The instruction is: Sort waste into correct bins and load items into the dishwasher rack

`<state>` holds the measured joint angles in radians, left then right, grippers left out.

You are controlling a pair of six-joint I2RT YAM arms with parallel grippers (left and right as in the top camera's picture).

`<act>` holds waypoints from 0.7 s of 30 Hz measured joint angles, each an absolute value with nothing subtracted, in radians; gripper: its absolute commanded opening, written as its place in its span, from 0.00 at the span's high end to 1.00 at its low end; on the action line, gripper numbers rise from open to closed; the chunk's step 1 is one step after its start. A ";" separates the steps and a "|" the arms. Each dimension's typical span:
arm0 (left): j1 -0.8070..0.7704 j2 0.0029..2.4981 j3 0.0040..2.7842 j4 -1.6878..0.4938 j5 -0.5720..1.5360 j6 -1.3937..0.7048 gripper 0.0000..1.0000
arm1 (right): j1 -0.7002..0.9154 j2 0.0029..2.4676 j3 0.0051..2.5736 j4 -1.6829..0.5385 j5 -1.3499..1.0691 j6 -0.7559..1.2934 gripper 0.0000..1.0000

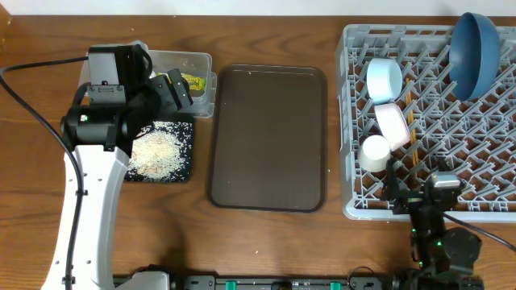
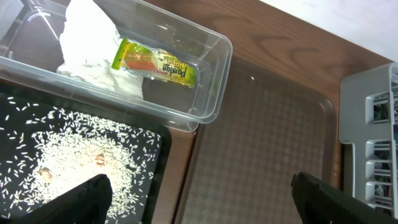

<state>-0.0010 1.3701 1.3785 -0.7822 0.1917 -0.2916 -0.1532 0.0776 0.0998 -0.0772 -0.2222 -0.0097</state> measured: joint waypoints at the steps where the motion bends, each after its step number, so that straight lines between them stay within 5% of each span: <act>1: -0.001 1.370 1.378 -0.783 0.191 -0.292 0.05 | -0.153 0.064 0.084 -0.073 -0.226 -0.010 0.01; 21: -0.001 1.370 1.378 -0.783 0.192 -0.292 0.05 | -0.132 0.015 0.010 -0.054 -0.232 -0.007 0.01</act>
<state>-0.0010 1.3701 1.3785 -0.7826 0.1917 -0.2916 -0.1322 0.0147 0.0101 -0.0536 -0.2321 -0.0074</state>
